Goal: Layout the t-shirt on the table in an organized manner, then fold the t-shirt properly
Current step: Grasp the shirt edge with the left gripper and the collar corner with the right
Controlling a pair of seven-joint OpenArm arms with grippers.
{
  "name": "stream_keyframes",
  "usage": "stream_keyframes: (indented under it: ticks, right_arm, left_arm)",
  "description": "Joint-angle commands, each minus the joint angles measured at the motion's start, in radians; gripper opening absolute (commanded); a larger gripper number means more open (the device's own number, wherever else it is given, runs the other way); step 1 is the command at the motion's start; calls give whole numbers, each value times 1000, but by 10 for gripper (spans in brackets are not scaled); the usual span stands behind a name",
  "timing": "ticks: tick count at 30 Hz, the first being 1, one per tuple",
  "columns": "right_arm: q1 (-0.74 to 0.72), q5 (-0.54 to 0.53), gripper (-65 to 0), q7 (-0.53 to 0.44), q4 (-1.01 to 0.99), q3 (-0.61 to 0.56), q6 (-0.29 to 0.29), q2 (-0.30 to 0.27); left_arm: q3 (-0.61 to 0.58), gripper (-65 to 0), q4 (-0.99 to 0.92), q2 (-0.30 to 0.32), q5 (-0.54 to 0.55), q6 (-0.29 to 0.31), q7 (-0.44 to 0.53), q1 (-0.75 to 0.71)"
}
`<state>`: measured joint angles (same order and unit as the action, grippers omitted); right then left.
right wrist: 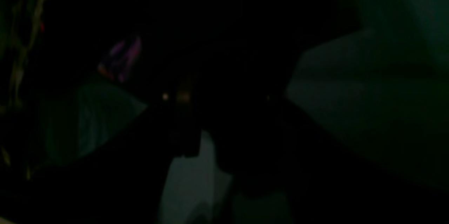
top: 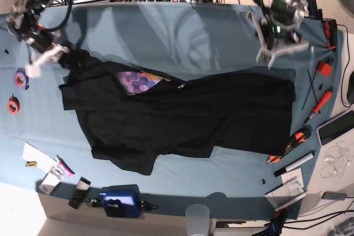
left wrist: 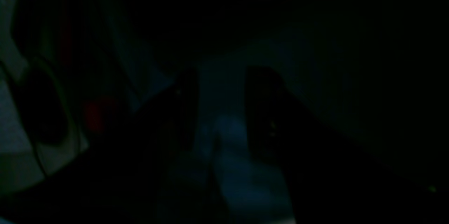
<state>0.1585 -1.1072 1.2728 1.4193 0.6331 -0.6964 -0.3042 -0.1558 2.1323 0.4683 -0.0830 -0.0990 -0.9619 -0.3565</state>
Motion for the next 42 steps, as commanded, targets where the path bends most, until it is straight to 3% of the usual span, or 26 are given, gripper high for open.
stream_keyframes:
  ticks: [1, 5, 8, 11, 15, 22, 32, 38, 42]
  right_arm:
    - [-6, -25, -418, -11, 13, -2, -2, -20]
    - [-6, -24, -418, 9, 13, -11, -2, -20]
    - [-6, -24, -418, 15, 13, -11, -2, -20]
    - [-6, -24, -418, 21, 13, -11, -2, -20]
    - [-6, -24, -418, 21, 13, -11, -2, -20]
    - [-6, -25, -418, 21, 13, -11, -2, -20]
    - [-6, -25, -418, 55, 13, -11, -2, -20]
    - [-6, -25, -418, 59, 13, -11, -2, -20]
    - [-6, -25, -418, 58, 13, -11, -2, -20]
  left_arm:
    - [6, -418, 2, 5, -15, -23, 12, 32]
    - [113, -418, -41, -47, 47, -4, 13, 102]
    - [260, -418, -83, -104, 230, 90, 15, 123]
    - [420, -417, -132, -152, 351, 148, 40, 124]
    - [601, -418, -173, -177, 529, 258, 42, 124]
    - [671, -418, -345, -177, 729, 393, 8, 162]
    - [672, -418, -474, -177, 775, 389, -20, 257]
    - [714, -418, -473, -173, 848, 389, -124, 257]
    - [759, -418, -473, -175, 728, 389, -114, 257]
